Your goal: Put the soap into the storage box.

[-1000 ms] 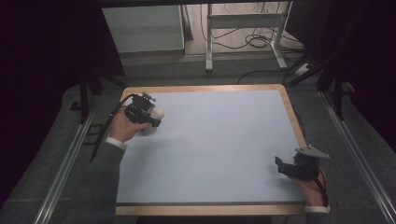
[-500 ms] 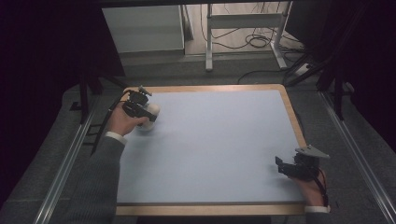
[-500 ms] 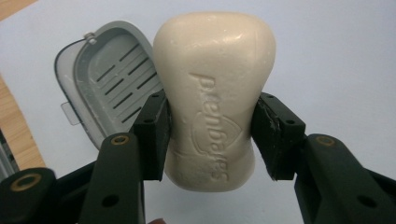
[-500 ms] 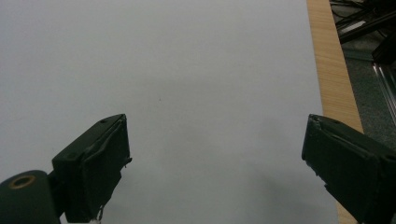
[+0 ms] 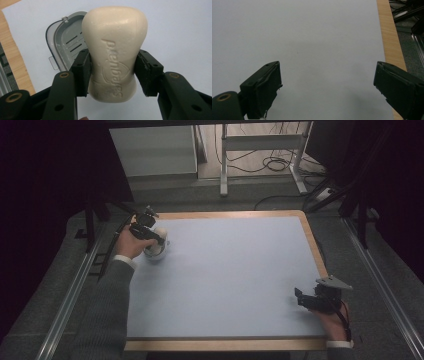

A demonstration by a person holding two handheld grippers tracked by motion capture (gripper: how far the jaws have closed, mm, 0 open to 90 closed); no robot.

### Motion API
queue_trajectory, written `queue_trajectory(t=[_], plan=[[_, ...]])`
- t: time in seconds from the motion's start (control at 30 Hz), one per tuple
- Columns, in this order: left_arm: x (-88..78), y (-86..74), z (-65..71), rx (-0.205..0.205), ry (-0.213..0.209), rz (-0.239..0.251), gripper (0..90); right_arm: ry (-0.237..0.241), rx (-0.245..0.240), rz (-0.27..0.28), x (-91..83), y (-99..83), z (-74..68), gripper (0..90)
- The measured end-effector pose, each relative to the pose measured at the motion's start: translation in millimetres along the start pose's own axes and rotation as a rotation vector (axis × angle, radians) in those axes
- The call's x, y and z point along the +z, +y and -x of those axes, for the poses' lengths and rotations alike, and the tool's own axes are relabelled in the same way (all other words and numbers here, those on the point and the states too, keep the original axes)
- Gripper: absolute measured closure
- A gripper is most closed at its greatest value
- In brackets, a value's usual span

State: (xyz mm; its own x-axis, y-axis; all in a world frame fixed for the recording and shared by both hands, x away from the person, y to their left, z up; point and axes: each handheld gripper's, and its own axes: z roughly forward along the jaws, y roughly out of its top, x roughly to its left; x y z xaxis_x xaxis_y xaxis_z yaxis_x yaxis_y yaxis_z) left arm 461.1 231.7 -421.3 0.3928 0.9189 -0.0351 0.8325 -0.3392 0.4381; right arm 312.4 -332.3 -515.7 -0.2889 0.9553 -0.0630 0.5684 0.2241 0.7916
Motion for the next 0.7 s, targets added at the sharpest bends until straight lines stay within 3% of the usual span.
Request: queue_trajectory(t=[0.27, 0.5, 0.7], plan=[[11.8, 3.5, -9.1, -0.044, 0.032, -0.021, 50.0, -0.001, -0.001, 0.0, -0.1, 0.0, 0.1, 7.5], [28.4, 2.3, -18.7, -0.091, 0.023, -0.055, 50.0, -0.001, -0.002, -0.001, 0.0, -0.2, 0.0, 7.4], [35.9, 2.6, -20.3, -0.108, 0.025, -0.057, 50.0, -0.001, 0.002, -0.005, 0.4, -0.6, 0.6, 7.5]])
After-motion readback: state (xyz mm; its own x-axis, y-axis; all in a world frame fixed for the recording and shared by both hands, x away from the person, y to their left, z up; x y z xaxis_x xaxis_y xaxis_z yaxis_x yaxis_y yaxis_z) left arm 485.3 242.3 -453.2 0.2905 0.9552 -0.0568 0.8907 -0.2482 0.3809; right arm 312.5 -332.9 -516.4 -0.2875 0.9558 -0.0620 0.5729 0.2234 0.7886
